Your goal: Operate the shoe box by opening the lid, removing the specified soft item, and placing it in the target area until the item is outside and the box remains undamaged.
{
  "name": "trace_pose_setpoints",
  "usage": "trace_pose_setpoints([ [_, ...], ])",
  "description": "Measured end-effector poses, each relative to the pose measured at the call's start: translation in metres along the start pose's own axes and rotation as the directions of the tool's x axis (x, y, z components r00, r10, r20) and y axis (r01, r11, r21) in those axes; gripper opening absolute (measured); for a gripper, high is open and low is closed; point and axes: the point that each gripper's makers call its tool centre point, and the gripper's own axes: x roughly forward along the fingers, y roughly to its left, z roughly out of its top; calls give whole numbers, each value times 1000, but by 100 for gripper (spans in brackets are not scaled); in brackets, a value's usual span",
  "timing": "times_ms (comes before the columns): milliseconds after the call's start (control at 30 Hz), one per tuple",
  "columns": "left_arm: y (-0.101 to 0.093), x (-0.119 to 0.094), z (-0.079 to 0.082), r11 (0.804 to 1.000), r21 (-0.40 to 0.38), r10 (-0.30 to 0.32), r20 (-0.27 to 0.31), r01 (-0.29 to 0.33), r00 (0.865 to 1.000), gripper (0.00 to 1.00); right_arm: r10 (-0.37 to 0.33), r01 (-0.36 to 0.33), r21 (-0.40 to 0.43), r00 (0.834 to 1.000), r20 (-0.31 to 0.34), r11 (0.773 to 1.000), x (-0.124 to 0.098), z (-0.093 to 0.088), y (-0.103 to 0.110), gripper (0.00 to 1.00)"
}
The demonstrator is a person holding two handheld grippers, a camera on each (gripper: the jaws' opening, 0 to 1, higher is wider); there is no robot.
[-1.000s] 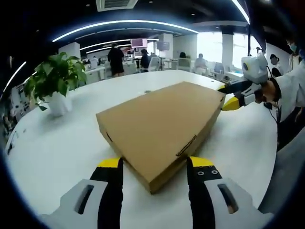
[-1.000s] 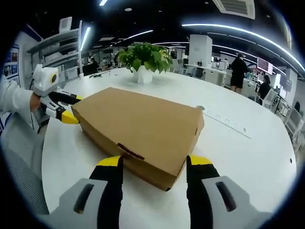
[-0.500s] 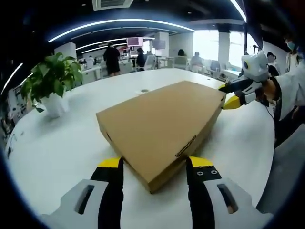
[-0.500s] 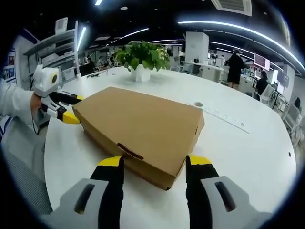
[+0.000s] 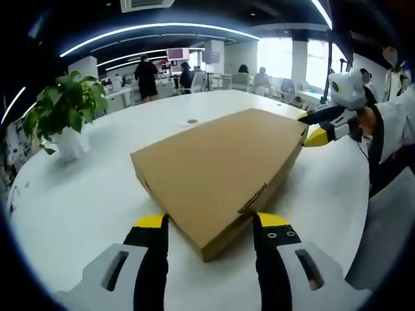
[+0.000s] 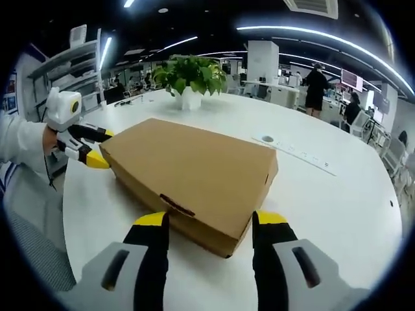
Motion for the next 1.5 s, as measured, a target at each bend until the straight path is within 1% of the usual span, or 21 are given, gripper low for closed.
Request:
trace_pose_setpoints([
  [133, -1, -3, 3, 1000, -13, -13, -7, 13, 1000, 53, 6, -6, 12, 1000, -7, 1000, -2, 4, 1, 48],
  [300, 0, -10, 12, 998, -44, -46, -5, 46, 999, 52, 27, -27, 40, 1000, 1, 999, -9, 15, -1, 48],
  [433, 0, -14, 17, 997, -44, -59, -14, 59, 998, 52, 36, -36, 52, 999, 7, 998, -13, 22, -1, 48],
  [633, 1, -20, 28, 995, -54, -84, -9, 83, 996, 52, 43, -43, 32, 999, 9, 999, -17, 33, -2, 49],
  [700, 1, -20, 31, 995, -45, -88, -11, 87, 996, 52, 43, -43, 17, 999, 10, 999, -17, 37, -2, 49],
  [767, 1, -20, 33, 996, -25, -86, -14, 86, 996, 52, 43, -43, 13, 999, 9, 999, -17, 39, -3, 50],
  [800, 5, -21, 33, 998, 9, -64, -22, 64, 998, 51, 45, -45, 15, 999, 13, 999, -18, 42, -4, 50],
  [833, 1, -20, 34, 997, -7, -80, -22, 80, 997, 50, 45, -45, 17, 999, 15, 999, -19, 44, -5, 50],
  [933, 5, -20, 37, 998, 14, -68, -17, 68, 998, 49, 49, -50, 27, 999, 23, 998, -20, 49, -6, 50],
  [967, 5, -20, 39, 997, 2, -73, -15, 73, 997, 49, 50, -50, 27, 998, 24, 998, -20, 50, -7, 50],
  [1133, 7, -20, 46, 998, -10, -67, 3, 67, 998, 49, 53, -54, 20, 998, 27, 998, -21, 56, -8, 52],
  [1267, 10, -23, 54, 998, -20, -67, 24, 68, 997, 48, 60, -60, -1, 998, 34, 998, -22, 63, -9, 53],
  [1300, 10, -23, 56, 998, -17, -66, 29, 67, 997, 48, 55, -54, -16, 998, 36, 998, -22, 64, -10, 51],
  [1333, 11, -24, 59, 998, -17, -66, 34, 67, 997, 48, 35, -33, -62, 999, 39, 998, -22, 67, -14, 49],
  [1367, 13, -24, 63, 998, -15, -63, 42, 64, 997, 48, 34, -32, -61, 999, 35, 998, -23, 67, -14, 47],
  [1433, 15, -24, 65, 998, -10, -62, 46, 62, 997, 48, 40, -39, -35, 998, 48, 999, -24, 73, -17, 46],
  [1500, 17, -24, 68, 998, -1, -59, 50, 59, 997, 48, 34, -31, -52, 998, 54, 998, -25, 77, -19, 43],
])
